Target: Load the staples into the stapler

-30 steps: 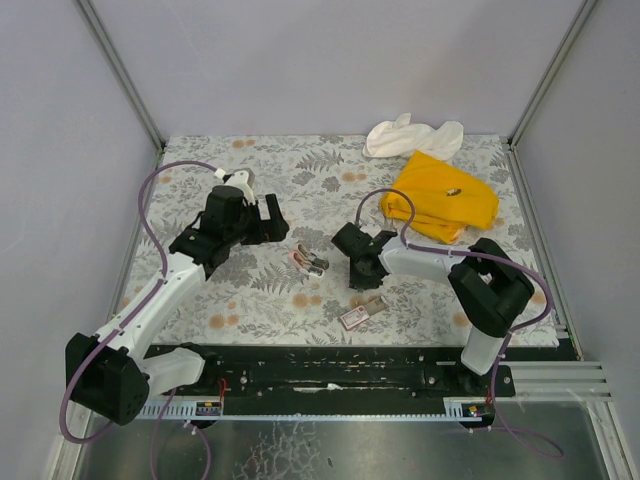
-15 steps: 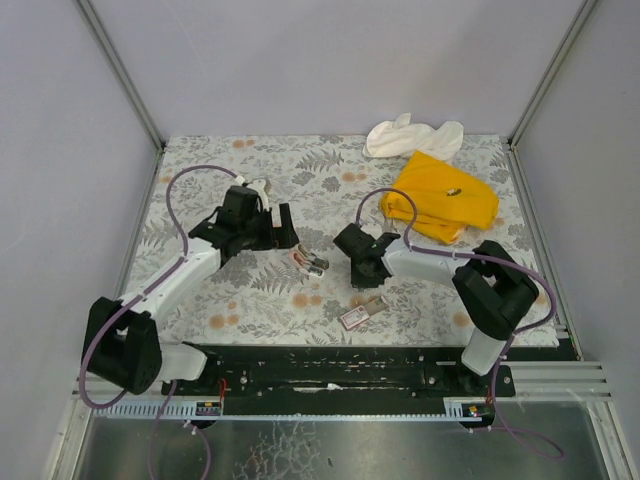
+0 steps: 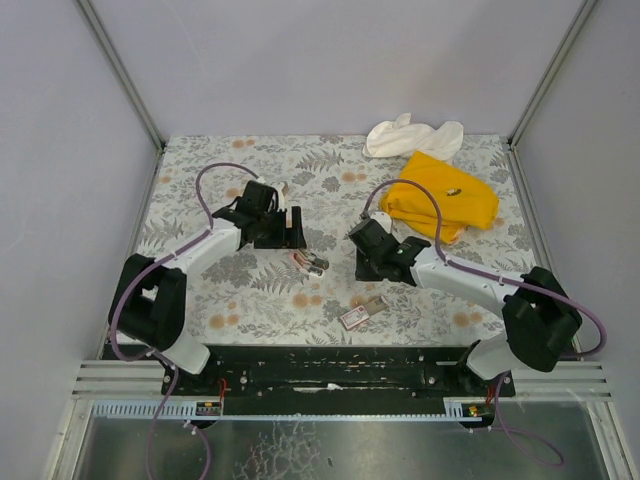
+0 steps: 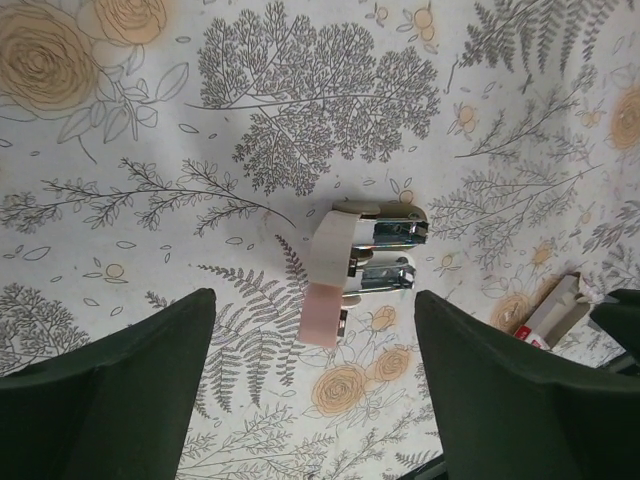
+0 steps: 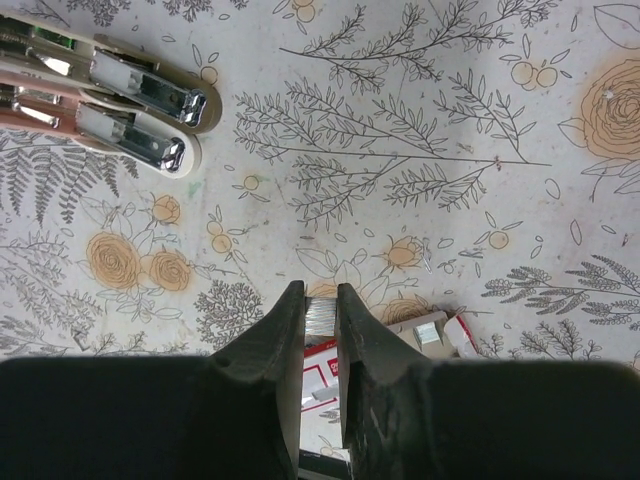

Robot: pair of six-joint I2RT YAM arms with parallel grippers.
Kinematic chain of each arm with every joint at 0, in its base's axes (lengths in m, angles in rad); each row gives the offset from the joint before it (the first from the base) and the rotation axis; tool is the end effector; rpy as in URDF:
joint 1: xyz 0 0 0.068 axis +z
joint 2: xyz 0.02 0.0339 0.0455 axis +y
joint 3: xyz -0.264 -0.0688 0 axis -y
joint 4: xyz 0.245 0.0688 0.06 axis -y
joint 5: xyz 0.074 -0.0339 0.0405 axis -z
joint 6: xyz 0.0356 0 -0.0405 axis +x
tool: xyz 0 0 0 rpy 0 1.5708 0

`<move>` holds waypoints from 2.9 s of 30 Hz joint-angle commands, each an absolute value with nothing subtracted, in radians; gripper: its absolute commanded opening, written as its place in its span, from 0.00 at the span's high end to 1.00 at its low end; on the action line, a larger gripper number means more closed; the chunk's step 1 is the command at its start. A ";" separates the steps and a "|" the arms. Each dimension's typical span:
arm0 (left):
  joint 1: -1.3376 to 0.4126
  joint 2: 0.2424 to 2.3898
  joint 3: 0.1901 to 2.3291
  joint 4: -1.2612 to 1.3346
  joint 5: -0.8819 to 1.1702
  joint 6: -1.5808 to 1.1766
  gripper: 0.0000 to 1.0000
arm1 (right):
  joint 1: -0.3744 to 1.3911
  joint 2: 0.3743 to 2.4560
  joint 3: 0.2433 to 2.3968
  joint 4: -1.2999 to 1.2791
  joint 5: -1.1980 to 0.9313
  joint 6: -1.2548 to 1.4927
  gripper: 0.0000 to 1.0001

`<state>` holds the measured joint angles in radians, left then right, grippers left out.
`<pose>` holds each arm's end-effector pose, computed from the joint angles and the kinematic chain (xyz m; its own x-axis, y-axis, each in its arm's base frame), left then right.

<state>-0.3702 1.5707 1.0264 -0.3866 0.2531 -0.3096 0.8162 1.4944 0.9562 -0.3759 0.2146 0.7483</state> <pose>0.3001 -0.1260 0.2150 -0.8615 0.0179 -0.5075 0.2385 0.8965 -0.3732 0.2161 0.2188 0.2165 -0.8213 0.0970 -0.5622 -0.0873 0.9525 0.2918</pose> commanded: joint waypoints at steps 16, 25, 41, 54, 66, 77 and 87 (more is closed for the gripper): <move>-0.365 1.691 1.043 -0.324 0.419 -0.199 0.63 | 0.808 1.348 0.895 -0.292 0.144 0.674 0.82; -0.390 1.724 1.054 -0.310 0.498 -0.151 0.94 | 0.808 1.309 0.871 -0.273 0.112 0.583 0.82; -0.613 1.798 1.113 -0.381 0.548 -0.014 1.00 | 0.819 1.316 0.792 -0.162 0.013 0.402 0.82; -0.668 1.744 1.124 -0.379 0.443 -0.032 0.49 | 0.868 1.386 0.812 -0.116 0.008 0.301 0.82; -0.456 1.524 1.069 -0.246 0.439 -0.147 0.21 | 0.878 1.375 0.798 -0.087 -0.041 0.239 0.82; -0.266 1.452 1.047 -0.237 0.222 -0.258 0.14 | 0.895 1.470 0.837 -0.090 -0.037 0.191 0.82; -0.258 1.456 1.052 -0.258 0.167 -0.257 0.14 | 0.898 1.516 0.864 -0.080 -0.036 0.158 0.83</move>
